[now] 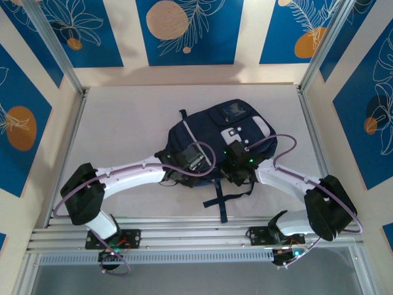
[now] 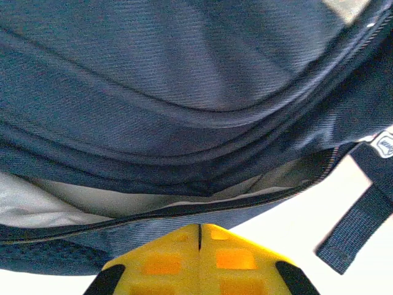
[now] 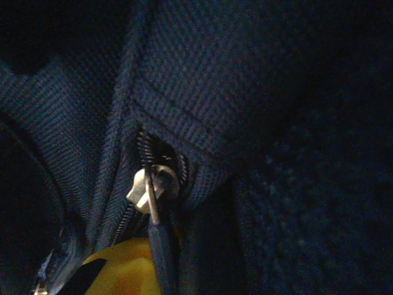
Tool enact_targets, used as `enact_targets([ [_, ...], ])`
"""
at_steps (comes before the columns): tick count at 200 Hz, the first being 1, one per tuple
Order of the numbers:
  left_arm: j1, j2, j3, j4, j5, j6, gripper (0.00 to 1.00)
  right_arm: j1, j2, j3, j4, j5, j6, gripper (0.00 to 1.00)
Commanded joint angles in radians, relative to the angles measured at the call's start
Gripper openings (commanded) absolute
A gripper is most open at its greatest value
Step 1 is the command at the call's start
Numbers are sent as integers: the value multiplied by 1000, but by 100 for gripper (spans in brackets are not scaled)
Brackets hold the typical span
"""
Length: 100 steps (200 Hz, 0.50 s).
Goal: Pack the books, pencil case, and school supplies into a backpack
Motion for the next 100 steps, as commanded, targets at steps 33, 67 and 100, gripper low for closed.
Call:
enact_targets([
  [33, 72, -79, -48, -34, -40, 49, 0, -85, -45, -21, -45, 24, -49, 0],
  [67, 135, -142, -92, -3, 5, 58, 0, -112, -56, 2, -55, -16, -100, 0],
  [100, 162, -192, -122, 19, 70, 72, 0, -118, -61, 17, -42, -66, -126, 0],
])
